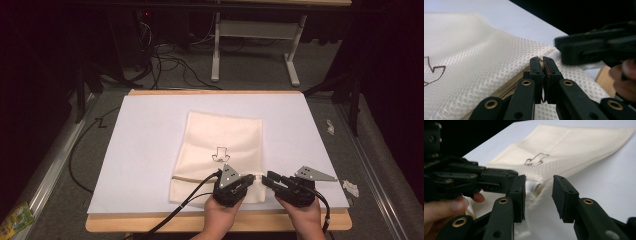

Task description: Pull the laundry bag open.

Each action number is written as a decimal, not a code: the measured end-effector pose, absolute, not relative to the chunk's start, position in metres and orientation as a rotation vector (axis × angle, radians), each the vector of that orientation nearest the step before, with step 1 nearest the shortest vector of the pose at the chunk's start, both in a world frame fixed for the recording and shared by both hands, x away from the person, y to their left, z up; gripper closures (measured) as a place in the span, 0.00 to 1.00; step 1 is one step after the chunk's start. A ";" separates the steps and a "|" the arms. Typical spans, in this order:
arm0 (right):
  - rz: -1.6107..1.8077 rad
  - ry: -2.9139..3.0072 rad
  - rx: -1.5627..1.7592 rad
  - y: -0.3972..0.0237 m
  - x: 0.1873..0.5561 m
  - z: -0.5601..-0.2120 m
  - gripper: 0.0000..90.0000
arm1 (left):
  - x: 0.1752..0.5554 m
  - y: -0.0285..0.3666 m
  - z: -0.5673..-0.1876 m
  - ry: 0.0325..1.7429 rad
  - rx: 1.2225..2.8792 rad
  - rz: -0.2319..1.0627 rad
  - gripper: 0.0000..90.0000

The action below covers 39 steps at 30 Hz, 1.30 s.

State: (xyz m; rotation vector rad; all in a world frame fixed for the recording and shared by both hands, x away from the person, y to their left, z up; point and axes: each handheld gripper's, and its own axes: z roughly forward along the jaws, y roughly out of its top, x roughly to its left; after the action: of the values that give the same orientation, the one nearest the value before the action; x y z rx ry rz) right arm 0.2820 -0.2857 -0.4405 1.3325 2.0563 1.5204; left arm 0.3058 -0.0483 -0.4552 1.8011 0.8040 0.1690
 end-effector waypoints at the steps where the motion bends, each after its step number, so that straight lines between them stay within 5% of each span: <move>1: 1.515 2.040 1.342 -0.288 0.282 -0.440 0.72 | 0.306 -0.049 -0.457 0.804 1.809 0.168 0.97; 10: 1.475 2.109 1.391 -0.279 0.286 -0.448 0.67 | 0.306 -0.049 -0.455 0.803 1.802 0.160 0.97; 17: 1.428 2.184 1.332 -0.267 0.291 -0.452 0.92 | 0.311 -0.045 -0.459 0.846 1.791 0.123 0.97; 35: 1.350 2.159 1.248 -0.253 0.282 -0.442 0.96 | 0.304 -0.038 -0.461 0.926 1.692 0.121 0.98; 39: 1.411 2.024 1.316 -0.273 0.279 -0.433 0.97 | 0.321 0.002 -0.474 1.137 1.590 0.098 0.98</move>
State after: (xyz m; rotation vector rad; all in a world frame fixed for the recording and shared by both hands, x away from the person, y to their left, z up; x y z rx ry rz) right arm 0.2788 -0.2732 -0.4334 1.3160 2.0237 1.4115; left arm 0.3211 0.0022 -0.4741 1.5898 1.1370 0.0985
